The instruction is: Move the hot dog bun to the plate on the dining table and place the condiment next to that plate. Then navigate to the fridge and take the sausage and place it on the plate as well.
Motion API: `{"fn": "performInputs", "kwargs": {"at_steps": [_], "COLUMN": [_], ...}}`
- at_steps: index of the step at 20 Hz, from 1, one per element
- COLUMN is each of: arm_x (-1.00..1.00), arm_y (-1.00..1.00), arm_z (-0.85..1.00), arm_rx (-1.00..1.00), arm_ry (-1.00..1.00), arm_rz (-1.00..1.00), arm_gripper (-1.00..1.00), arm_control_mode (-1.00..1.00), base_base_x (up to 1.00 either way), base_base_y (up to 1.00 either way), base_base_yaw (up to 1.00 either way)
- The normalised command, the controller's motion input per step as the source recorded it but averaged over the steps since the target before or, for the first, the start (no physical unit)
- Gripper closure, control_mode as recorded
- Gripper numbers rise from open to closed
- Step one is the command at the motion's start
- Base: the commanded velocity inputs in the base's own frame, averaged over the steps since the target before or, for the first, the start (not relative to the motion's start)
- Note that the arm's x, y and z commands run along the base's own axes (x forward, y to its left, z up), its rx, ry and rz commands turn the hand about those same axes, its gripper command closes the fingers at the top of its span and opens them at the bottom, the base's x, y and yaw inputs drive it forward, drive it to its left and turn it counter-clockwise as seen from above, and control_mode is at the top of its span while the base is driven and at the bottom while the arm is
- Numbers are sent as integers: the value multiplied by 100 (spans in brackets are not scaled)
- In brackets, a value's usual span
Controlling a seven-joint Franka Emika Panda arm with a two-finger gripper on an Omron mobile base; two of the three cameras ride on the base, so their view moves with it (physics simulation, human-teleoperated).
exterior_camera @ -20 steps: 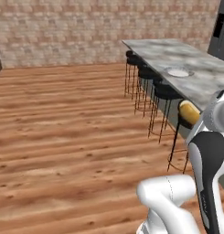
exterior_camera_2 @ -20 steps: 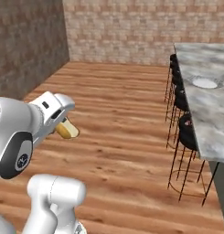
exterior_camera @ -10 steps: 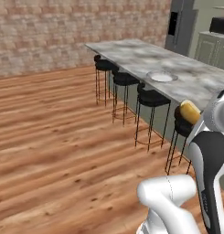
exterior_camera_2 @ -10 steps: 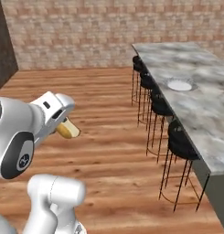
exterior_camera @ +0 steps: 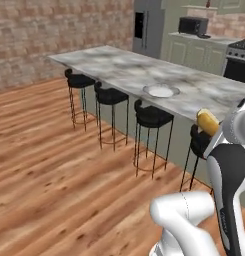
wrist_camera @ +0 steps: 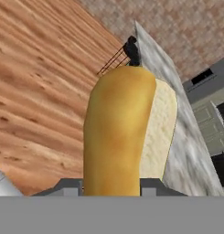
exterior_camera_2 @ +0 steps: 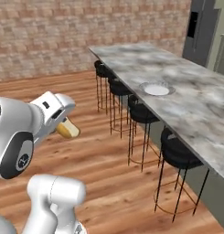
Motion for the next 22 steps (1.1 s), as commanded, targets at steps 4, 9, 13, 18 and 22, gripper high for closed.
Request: {"fn": "performInputs", "kwargs": {"at_steps": [4, 9, 13, 18, 22], "arm_x": [0, 0, 0, 0, 0], "arm_y": [0, 0, 0, 0, 0], "arm_z": [0, 0, 0, 0, 0], "arm_rx": [0, 0, 0, 0, 0], "arm_ry": [0, 0, 0, 0, 0], "arm_rz": [0, 0, 0, 0, 0], "arm_gripper": [100, 100, 100, 100, 100], "arm_control_mode": [100, 100, 100, 100, 100], "base_base_x": [82, 83, 80, 80, 85], "base_base_y": [72, 78, 79, 78, 65], "base_base_yaw": [-49, -50, -51, -50, -49]}}
